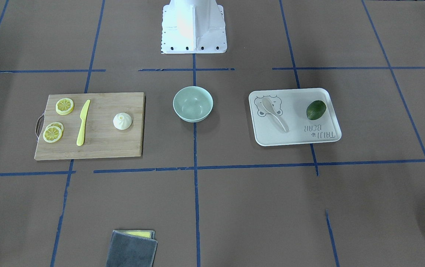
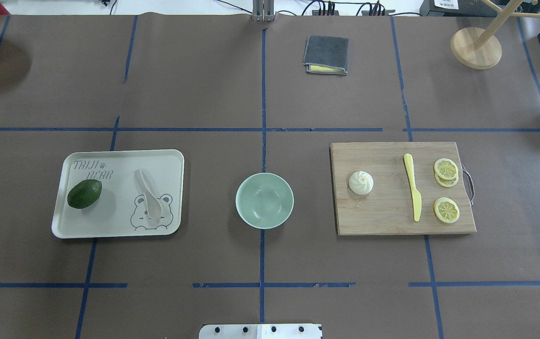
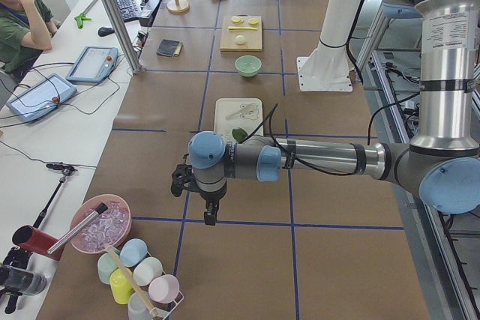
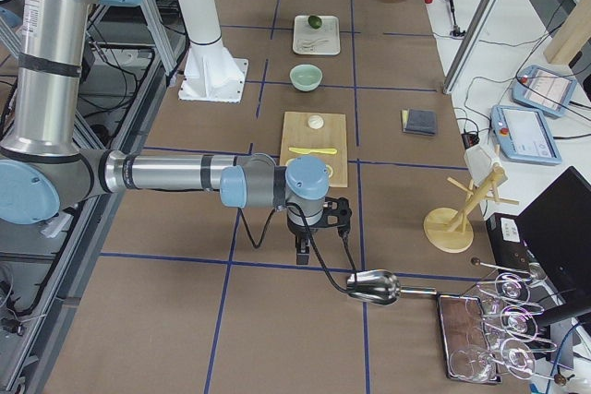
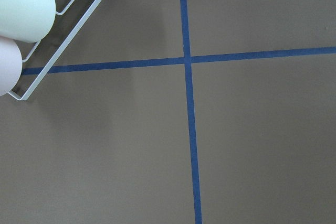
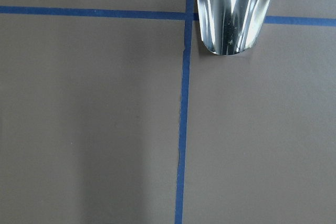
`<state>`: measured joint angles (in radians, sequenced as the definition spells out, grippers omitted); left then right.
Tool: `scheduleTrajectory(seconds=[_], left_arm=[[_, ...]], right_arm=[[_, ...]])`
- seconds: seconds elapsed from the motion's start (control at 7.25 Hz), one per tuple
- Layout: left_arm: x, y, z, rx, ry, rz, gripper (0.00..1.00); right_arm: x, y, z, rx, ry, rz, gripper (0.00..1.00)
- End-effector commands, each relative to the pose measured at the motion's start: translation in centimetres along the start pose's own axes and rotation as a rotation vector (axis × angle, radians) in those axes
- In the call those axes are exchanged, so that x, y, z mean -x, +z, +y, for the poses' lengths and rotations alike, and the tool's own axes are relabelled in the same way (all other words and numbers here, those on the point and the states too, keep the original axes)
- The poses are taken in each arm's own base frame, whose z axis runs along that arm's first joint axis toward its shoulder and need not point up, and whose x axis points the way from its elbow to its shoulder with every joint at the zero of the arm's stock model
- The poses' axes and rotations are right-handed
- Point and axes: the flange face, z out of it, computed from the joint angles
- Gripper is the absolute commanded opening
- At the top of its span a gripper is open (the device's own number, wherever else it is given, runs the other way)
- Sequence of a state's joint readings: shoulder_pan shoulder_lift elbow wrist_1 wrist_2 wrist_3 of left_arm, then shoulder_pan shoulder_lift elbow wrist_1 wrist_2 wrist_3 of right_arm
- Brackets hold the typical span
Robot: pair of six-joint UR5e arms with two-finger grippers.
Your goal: Put spoon and bun in bowl
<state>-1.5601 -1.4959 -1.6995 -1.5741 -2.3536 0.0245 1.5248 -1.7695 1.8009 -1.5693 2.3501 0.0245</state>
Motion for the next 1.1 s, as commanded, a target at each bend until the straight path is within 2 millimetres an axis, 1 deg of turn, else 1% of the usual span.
scheduleTrajectory(seconds=[0.0,0.14,0.28,0.41,0.55,0.69,0.83,0.97], left_arm=[[-0.2,-0.1,-0.1,-0.004,0.008,-0.004,1.0],[-0.4,-0.2,-0.2,-0.008,0.012,0.005,1.0],[-1.8,-1.5,-0.4,-0.036,0.042,0.005,1.0],[-3.4,-2.9,-1.3,-0.068,0.081,-0.001,1.0],[-6.0,-5.0,-2.6,-0.127,0.152,-0.001,1.0],[-7.3,-6.1,-3.6,-0.173,0.197,0.005,1.0],[-9.1,-7.9,-5.9,-0.272,0.288,-0.001,1.0],[-10.8,-9.7,-6.8,-0.395,0.413,-0.004,1.0]], right_arm=[[0.0,0.0,0.0,-0.002,-0.002,0.0,1.0],[0.3,-0.2,-0.2,-0.006,-0.008,0.0,1.0],[0.5,-0.4,-0.5,-0.011,-0.01,0.0,1.0],[1.1,-0.9,-1.0,-0.024,-0.018,-0.005,1.0],[2.3,-2.1,-2.1,-0.079,-0.067,-0.004,1.0],[3.0,-2.8,-3.2,-0.135,-0.121,0.003,1.0],[3.6,-3.3,-5.1,-0.169,-0.149,-0.005,1.0],[4.0,-3.7,-6.3,-0.18,-0.124,-0.013,1.0]])
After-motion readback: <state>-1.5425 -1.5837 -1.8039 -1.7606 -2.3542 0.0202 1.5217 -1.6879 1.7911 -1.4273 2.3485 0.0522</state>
